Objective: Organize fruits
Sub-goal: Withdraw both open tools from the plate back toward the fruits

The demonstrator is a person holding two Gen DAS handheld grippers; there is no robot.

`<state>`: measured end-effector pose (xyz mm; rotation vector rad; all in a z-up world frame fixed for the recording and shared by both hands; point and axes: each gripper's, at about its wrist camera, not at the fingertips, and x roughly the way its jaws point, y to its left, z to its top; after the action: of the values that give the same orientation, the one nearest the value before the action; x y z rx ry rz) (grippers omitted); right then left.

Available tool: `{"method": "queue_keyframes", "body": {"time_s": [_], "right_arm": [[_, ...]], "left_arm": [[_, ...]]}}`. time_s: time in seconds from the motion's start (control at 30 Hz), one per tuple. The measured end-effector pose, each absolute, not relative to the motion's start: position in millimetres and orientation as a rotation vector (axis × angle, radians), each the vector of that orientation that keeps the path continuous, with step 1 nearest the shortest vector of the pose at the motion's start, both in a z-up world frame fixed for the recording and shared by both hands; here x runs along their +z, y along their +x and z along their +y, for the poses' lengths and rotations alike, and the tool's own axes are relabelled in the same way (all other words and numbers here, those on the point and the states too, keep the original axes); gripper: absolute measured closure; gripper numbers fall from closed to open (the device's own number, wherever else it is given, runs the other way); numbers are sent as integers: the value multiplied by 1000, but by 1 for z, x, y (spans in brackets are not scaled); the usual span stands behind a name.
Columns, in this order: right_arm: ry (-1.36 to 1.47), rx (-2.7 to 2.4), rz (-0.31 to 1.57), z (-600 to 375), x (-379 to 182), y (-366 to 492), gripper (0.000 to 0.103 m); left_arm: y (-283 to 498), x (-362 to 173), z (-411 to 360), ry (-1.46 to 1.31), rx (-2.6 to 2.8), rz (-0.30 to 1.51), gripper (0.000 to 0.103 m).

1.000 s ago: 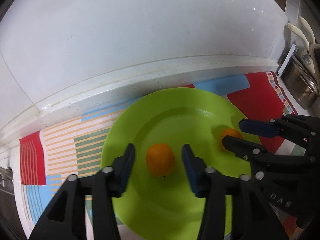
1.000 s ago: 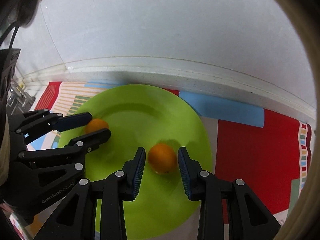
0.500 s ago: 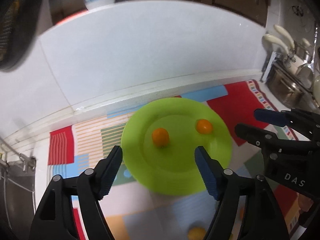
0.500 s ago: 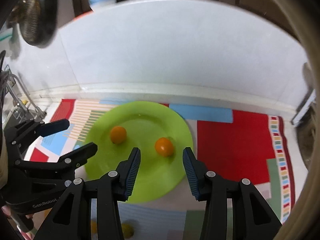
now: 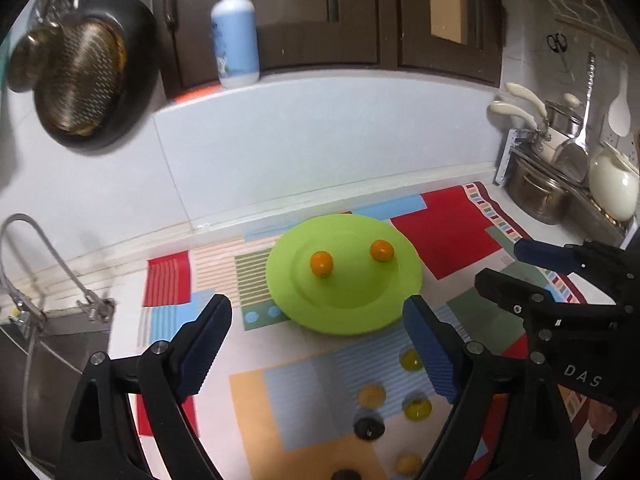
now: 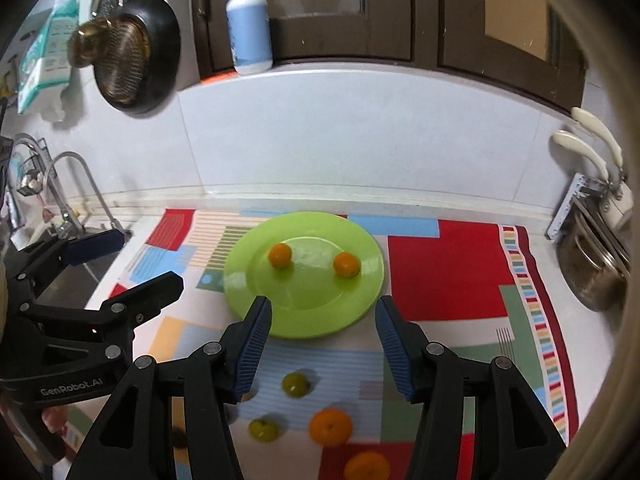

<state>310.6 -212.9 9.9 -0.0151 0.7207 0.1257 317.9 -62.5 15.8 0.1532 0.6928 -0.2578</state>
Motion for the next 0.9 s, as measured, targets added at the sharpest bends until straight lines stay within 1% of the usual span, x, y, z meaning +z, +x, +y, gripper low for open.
{"method": "queue_keyframes", "body": {"time_s": [0.13, 0.43, 0.9], "right_arm": [[-24, 112, 690, -206, 15, 287, 48], [-49, 94, 632, -183, 23, 237, 48], [-13, 99, 709, -151, 0, 205, 48]], "left_arm": [[291, 21, -54, 168, -256, 661, 15], [249, 21, -29, 166, -276, 651, 15], [224, -3, -4, 194, -335, 689, 15]]}}
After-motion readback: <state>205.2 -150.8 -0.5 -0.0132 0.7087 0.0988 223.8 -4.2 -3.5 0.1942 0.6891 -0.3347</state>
